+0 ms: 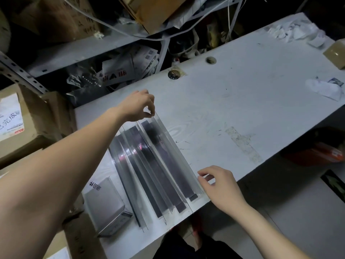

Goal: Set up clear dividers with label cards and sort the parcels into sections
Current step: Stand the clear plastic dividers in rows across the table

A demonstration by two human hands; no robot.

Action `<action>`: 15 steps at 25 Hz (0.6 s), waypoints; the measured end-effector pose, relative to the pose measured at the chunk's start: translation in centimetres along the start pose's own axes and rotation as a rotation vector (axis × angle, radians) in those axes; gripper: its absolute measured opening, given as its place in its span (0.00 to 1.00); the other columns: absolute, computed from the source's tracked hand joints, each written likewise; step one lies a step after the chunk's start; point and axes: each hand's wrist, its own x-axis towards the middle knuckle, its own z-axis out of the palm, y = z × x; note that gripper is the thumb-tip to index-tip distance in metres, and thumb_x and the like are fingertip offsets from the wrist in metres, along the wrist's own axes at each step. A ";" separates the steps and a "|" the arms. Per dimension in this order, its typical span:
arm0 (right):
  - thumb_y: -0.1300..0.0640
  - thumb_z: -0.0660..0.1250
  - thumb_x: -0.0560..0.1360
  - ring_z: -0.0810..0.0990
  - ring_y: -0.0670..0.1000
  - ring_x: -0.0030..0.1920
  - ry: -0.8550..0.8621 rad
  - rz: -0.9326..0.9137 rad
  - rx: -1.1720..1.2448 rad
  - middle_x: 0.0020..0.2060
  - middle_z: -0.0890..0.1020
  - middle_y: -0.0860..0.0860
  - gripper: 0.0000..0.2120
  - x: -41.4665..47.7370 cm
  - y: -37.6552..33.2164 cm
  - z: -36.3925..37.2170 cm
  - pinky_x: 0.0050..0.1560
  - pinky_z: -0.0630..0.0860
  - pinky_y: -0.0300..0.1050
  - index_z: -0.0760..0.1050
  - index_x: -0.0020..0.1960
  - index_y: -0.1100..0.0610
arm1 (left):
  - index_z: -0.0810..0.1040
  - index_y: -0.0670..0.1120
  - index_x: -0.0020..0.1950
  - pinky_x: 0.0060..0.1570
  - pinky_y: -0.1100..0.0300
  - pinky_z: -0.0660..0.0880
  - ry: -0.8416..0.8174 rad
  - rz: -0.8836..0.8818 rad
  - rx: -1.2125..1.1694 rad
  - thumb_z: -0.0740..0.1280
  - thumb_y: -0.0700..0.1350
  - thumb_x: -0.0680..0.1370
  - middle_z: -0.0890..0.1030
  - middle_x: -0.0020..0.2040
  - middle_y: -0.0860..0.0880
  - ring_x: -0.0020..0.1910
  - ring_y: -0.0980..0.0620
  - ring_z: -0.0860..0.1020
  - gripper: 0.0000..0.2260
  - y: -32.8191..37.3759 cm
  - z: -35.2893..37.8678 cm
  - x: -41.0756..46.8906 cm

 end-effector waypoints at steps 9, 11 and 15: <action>0.56 0.71 0.77 0.82 0.39 0.46 0.016 0.025 0.038 0.42 0.85 0.39 0.05 -1.1 -1.2 -0.3 0.47 0.81 0.37 0.86 0.49 0.49 | 0.87 0.52 0.45 0.48 0.51 0.70 -0.002 0.057 -0.065 0.79 0.45 0.74 0.77 0.43 0.56 0.47 0.51 0.70 0.03 -1.5 0.7 -0.5; 0.58 0.72 0.75 0.83 0.40 0.45 0.032 0.021 0.037 0.40 0.84 0.38 0.06 -1.1 -1.3 -0.2 0.47 0.82 0.39 0.85 0.47 0.49 | 0.87 0.52 0.45 0.49 0.51 0.70 -0.017 0.072 -0.078 0.78 0.45 0.74 0.78 0.43 0.57 0.48 0.51 0.70 0.03 -1.7 0.8 -0.5; 0.59 0.74 0.75 0.83 0.39 0.45 0.063 0.030 0.064 0.39 0.85 0.38 0.06 -1.2 -1.2 0.0 0.48 0.80 0.34 0.87 0.47 0.50 | 0.86 0.52 0.44 0.49 0.52 0.71 -0.042 0.050 -0.164 0.77 0.44 0.75 0.80 0.45 0.59 0.48 0.51 0.73 0.03 -2.1 1.2 -0.4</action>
